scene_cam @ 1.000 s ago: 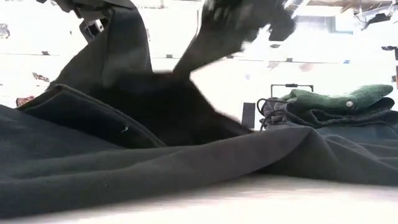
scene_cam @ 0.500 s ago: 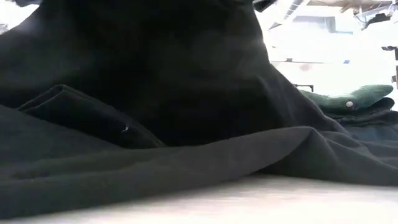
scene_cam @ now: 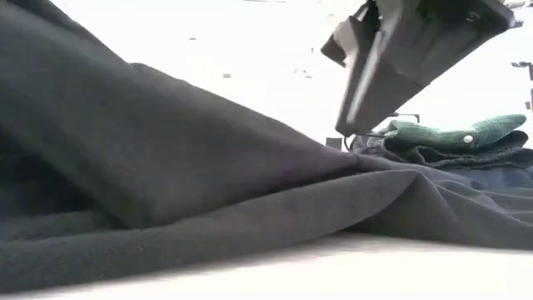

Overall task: Fold laundry
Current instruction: Fold the black shirt

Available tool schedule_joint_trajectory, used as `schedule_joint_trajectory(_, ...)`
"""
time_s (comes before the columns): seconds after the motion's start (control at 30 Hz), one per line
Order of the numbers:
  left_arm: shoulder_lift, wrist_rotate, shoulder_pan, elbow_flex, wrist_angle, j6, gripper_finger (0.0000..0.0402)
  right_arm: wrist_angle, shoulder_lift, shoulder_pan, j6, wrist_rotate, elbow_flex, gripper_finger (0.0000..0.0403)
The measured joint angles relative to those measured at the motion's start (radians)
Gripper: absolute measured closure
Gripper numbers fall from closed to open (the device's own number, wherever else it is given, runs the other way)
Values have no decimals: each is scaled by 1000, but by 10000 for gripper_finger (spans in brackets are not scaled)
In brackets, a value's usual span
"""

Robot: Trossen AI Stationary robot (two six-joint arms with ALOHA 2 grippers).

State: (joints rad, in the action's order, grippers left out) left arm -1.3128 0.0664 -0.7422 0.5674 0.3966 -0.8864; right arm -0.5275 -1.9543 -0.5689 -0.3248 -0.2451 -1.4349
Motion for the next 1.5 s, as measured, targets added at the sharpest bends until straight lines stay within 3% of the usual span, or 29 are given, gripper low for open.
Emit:
schedule_joint_trajectory(0.23, 104, -66, 64, 0, -9, 53, 360, -126, 53, 2, 16, 10, 0, 260)
schedule_joint_trajectory(0.37, 243, -96, 115, 0, -141, 70, 346, -152, 72, 0, 40, -23, 0, 264)
schedule_joint_trajectory(0.6, 460, -61, 131, 0, -405, 46, 342, -157, 96, -4, 44, -144, 97, 286)
schedule_joint_trajectory(0.7, 506, 84, 102, 2, -556, 48, 342, -12, 139, 21, 39, -149, 210, 295)
schedule_joint_trajectory(0.8, 490, 290, 78, 0, -822, -53, 342, 193, 192, 46, 49, -145, 321, 306)
schedule_joint_trajectory(0.87, 474, 355, 78, -2, -928, -82, 341, 297, 224, 58, 61, -141, 386, 312)
schedule_joint_trajectory(0.97, 454, 392, 77, -1, -946, -85, 331, 394, 262, 64, 62, -138, 458, 317)
schedule_joint_trajectory(1.2, 354, 281, 107, -52, -977, -171, 274, 460, 282, 86, 74, -147, 540, 321)
schedule_joint_trajectory(1.3, 311, 269, 114, -87, -973, -196, 248, 602, 282, 131, 106, -148, 569, 321)
schedule_joint_trajectory(1.4, 303, 239, 116, -117, -892, -196, 232, 758, 282, 199, 147, -147, 606, 321)
schedule_joint_trajectory(1.5, 302, 166, 116, -148, -806, -184, 232, 806, 264, 273, 155, -97, 623, 321)
